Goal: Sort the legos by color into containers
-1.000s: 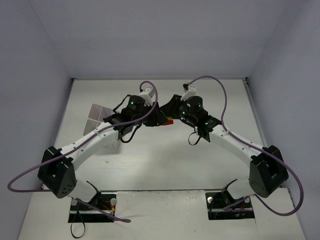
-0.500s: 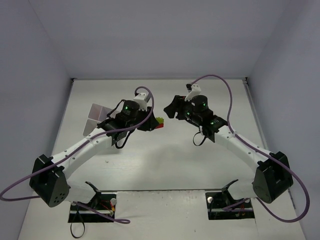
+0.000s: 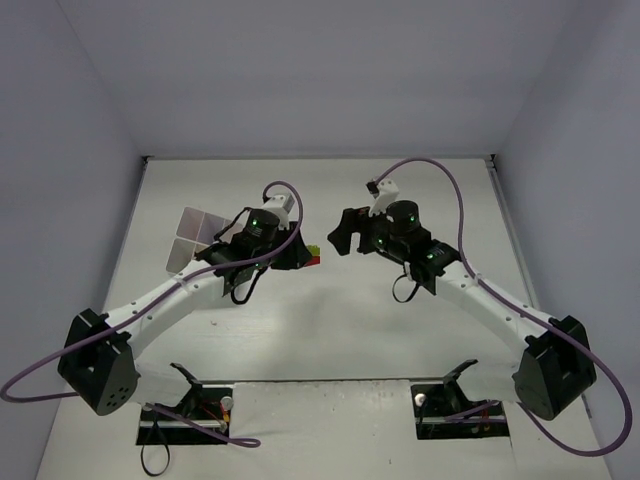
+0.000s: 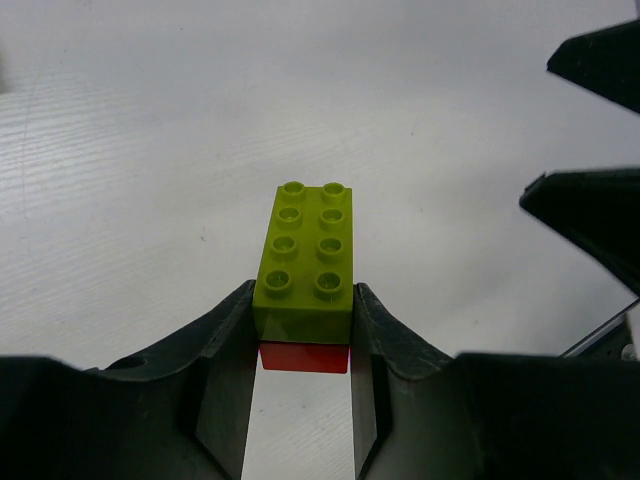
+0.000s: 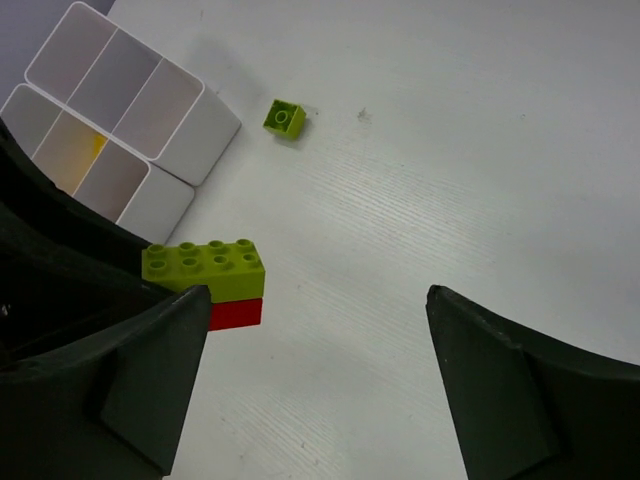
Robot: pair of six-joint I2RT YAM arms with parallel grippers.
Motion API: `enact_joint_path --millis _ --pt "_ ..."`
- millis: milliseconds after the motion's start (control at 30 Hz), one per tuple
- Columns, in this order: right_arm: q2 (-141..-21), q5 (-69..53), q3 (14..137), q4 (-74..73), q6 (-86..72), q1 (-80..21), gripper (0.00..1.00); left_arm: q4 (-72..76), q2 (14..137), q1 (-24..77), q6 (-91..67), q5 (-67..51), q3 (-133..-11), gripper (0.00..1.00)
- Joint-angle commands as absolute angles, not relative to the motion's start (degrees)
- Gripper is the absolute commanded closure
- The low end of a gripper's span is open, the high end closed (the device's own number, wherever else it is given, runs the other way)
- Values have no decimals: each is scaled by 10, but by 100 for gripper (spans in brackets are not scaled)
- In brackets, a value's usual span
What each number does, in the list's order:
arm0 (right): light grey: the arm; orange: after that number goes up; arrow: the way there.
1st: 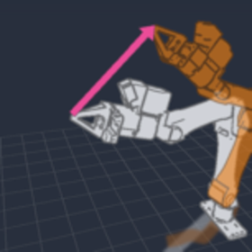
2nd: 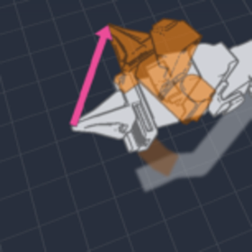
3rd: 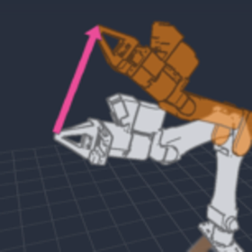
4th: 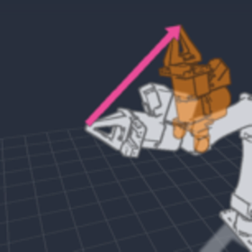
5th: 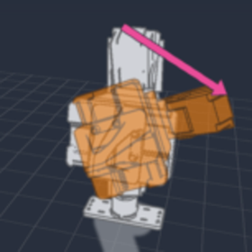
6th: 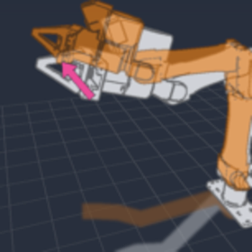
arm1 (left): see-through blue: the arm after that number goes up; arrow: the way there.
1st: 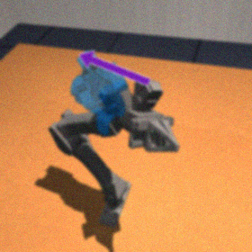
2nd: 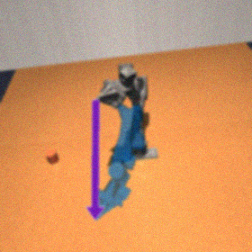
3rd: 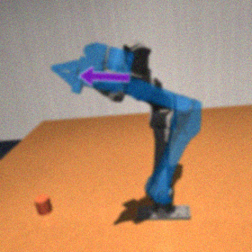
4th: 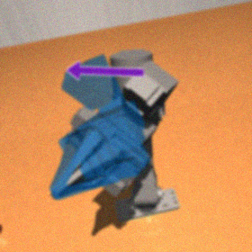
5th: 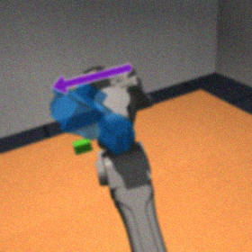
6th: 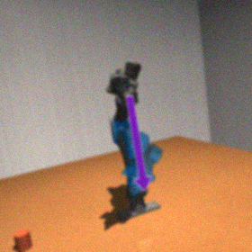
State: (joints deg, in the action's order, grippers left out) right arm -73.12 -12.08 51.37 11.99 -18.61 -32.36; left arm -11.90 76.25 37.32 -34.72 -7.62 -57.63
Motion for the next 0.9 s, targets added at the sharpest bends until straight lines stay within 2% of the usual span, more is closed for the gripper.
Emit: enact_joint_path --millis 0,133,433,867 --pt "-710 -148 506 167 -168 -344 12 -73 733 368 -409 -68 -587 94" --pt "-701 -149 487 209 -180 -366 5 -59 733 367 -466 -57 -588 94" --pt "-679 -171 458 249 -187 -377 0 -35 726 364 -525 -33 -591 94" --pt "-721 -176 471 294 -179 -380 0 26 706 364 -599 -65 -580 94"
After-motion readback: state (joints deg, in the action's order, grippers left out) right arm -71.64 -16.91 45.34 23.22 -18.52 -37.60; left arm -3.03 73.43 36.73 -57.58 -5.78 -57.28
